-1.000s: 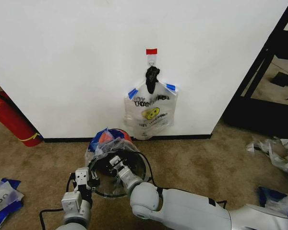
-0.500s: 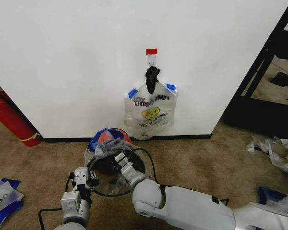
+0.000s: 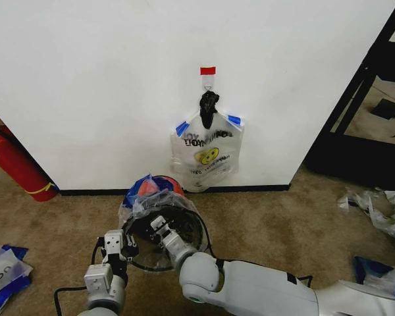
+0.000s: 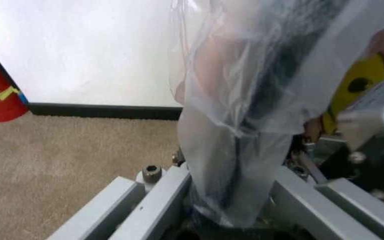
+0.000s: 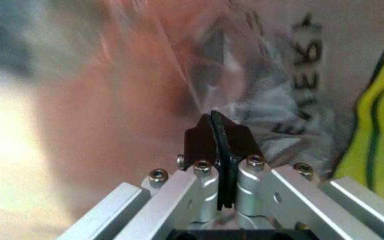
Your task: Pick up the garbage bag from the wall and place it over the trash bin.
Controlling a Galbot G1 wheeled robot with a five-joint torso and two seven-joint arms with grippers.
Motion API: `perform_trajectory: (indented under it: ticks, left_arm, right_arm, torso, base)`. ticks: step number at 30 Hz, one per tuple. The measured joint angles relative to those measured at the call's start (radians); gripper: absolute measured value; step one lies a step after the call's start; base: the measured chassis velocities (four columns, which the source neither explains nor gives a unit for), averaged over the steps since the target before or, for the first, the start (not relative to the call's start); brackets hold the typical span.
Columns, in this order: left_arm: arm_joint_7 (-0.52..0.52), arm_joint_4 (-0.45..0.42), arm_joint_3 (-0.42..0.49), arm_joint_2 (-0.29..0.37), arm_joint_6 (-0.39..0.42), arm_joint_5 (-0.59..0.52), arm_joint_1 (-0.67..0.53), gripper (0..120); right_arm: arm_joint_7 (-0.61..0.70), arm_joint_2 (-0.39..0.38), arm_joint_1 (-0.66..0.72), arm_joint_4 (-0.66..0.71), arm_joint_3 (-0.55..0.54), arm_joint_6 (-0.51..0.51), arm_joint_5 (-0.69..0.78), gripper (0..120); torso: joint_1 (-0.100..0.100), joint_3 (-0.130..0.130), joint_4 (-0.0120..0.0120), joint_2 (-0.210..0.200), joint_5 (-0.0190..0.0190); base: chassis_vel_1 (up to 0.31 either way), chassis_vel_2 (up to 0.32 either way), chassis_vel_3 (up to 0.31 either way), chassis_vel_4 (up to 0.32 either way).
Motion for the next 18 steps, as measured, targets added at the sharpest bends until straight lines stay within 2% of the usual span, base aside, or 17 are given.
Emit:
perform_trajectory:
  ticks: [8,12,18]
  left_arm:
    - [0.003,-0.014,0.001,0.006,0.000,0.003,0.003,0]
    - [0.003,-0.014,0.001,0.006,0.000,0.003,0.003,0]
    - [0.004,-0.011,0.001,0.007,-0.001,0.005,0.003,0]
  right_arm:
    - [0.037,-0.004,0.002,0.000,0.022,-0.072,0.032,0]
    - [0.040,-0.006,0.003,0.000,0.024,-0.077,0.030,0]
    - [0.041,-0.037,0.009,0.010,0.047,-0.103,-0.017,0]
  torso:
    - [0.000,0.000,-0.0001,0.000,0.0001]
    - [0.000,0.000,-0.0001,0.000,0.0001]
    - [0.000,0.000,-0.0002,0.000,0.0000]
  base:
    - [0.000,0.000,0.000,0.000]
    - [0.000,0.000,0.000,0.000]
    - [0.000,0.000,0.000,0.000]
